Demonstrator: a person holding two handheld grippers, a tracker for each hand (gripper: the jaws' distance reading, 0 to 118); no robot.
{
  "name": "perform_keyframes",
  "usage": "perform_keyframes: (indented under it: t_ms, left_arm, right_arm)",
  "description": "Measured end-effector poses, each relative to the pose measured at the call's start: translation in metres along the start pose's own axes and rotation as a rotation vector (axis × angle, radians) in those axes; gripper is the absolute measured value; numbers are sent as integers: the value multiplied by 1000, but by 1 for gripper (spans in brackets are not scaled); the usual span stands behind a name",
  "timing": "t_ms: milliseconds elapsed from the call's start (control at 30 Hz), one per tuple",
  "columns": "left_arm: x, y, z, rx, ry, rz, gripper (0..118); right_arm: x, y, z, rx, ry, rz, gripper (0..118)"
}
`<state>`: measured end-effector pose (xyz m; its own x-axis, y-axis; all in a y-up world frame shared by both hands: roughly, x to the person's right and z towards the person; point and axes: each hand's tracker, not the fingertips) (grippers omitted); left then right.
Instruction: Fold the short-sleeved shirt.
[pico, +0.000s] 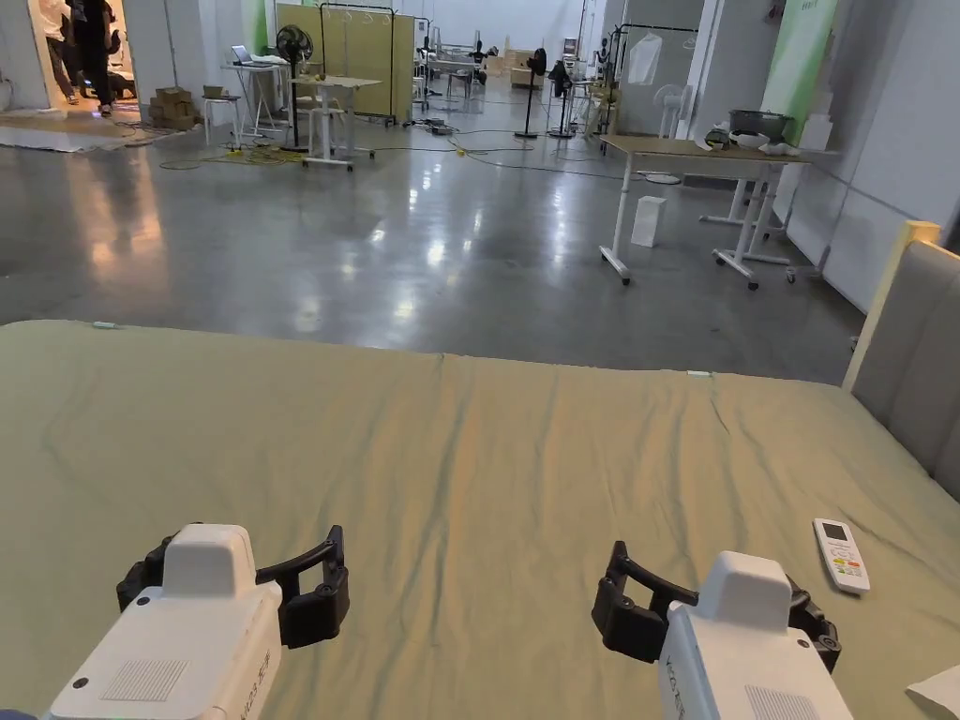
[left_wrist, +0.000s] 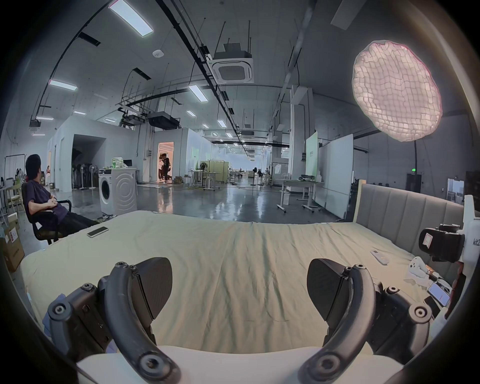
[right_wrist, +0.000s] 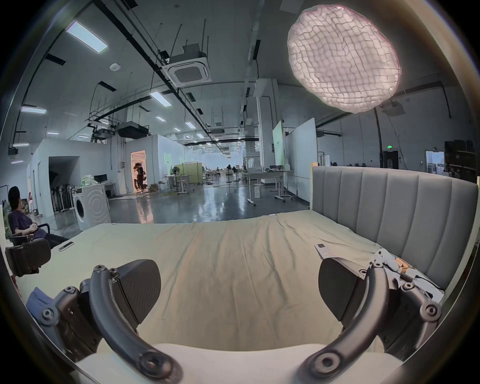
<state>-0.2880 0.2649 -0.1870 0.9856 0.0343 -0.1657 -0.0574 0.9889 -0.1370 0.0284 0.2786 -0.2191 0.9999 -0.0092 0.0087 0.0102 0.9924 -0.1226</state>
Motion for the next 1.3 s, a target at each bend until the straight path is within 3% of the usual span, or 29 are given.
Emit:
perform_keyframes:
  t_ms: [200,400,567,1300]
  left_arm:
    - [-2,1,0,48,-71,23,105]
    - [3,9,-4,16,2,13,105]
    - [5,7,-4,21,21,-13,105]
    - [3,9,0,3,3,-30,105]
  right_arm:
    - [4,2,-11,-71,-13,-68,118]
    - [5,10,-15,-104,18,-98,118]
    - [2,14,-19,-171,-24,-122,118]
    - [-6,8,-16,-201,-9,-43,118]
